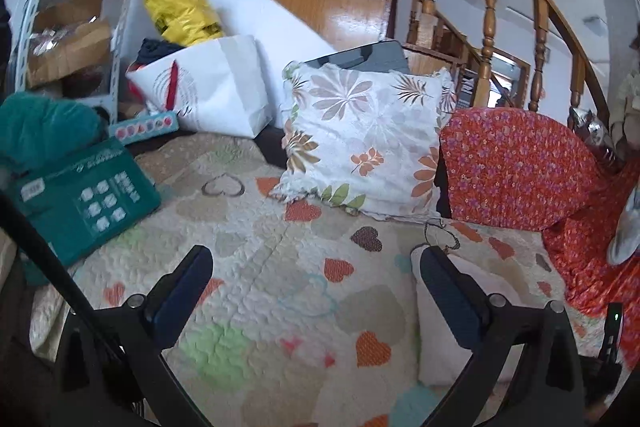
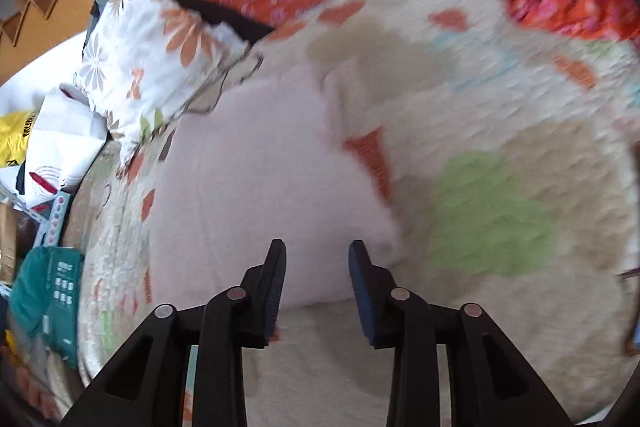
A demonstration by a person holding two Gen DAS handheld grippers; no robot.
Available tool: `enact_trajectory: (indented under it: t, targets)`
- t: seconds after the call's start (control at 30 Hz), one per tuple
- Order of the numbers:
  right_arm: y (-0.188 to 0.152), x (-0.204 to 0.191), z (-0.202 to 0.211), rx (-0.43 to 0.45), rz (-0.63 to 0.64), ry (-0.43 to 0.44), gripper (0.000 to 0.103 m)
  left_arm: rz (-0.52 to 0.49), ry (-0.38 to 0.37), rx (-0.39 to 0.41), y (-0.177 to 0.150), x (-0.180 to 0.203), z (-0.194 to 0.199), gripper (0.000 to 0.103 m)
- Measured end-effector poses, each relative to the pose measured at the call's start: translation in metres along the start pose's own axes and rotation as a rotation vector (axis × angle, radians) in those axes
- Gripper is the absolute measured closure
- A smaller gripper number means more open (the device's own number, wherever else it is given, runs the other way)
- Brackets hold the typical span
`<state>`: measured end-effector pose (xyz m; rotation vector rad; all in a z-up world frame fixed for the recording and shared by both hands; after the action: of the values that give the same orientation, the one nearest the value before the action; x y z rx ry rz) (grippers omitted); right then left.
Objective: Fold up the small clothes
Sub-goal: 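Release the folded cardigan and lift both grippers away from it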
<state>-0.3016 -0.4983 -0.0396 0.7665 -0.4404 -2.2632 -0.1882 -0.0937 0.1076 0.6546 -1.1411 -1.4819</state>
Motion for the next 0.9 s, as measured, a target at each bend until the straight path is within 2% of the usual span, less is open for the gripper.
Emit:
enact_trajectory:
  t: [0.07, 0.13, 0.23, 0.33, 0.43, 0.5, 0.57, 0.63, 0.77, 0.9]
  targets:
    - [-0.002, 0.004, 0.013, 0.022, 0.007, -0.017, 0.065, 0.026, 0.016, -0.017, -0.003, -0.001, 0.016, 0.0]
    - [-0.007, 0.004, 0.026, 0.037, 0.021, -0.011, 0.064, 0.015, 0.016, -0.001, -0.005, 0.003, 0.034, 0.0]
    - [-0.017, -0.003, 0.043, 0.062, 0.067, -0.015, 0.06, -0.062, -0.004, 0.044, -0.006, 0.016, 0.063, 0.0]
    - [-0.026, -0.028, 0.042, 0.05, 0.13, 0.016, 0.058, -0.131, -0.01, 0.045, -0.01, 0.031, 0.079, 0.0]
    - [-0.033, -0.049, 0.034, 0.04, 0.203, 0.022, 0.058, -0.149, -0.014, -0.016, -0.017, 0.041, 0.072, 0.0]
    - [-0.037, -0.057, 0.027, 0.044, 0.239, 0.012, 0.058, -0.133, -0.022, -0.09, -0.025, 0.045, 0.056, 0.0]
    - [-0.04, -0.061, 0.018, 0.055, 0.293, -0.058, 0.059, -0.111, -0.023, -0.154, -0.032, 0.043, 0.042, 0.0]
    - [-0.037, -0.062, 0.014, 0.055, 0.308, -0.092, 0.059, -0.085, -0.019, -0.179, -0.033, 0.04, 0.037, 0.0]
    - [-0.022, -0.071, 0.02, 0.04, 0.286, 0.003, 0.059, -0.084, 0.019, -0.192, -0.033, 0.033, 0.028, 0.0]
    - [-0.02, -0.103, 0.009, -0.035, 0.339, 0.154, 0.061, -0.079, 0.037, -0.251, -0.04, 0.032, 0.011, 0.0]
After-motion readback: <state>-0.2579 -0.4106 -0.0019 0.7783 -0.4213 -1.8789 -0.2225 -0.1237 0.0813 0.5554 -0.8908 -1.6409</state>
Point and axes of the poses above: each gripper's, at about its wrist camera, not at the fingertips, and z roughly against the way its jaws point, x to its right, y to its top, the point moved 3 cm from there along -z, roughly the way its jaws point, and after that the axes turned 1 degree about -z, right-handed, at the moved point
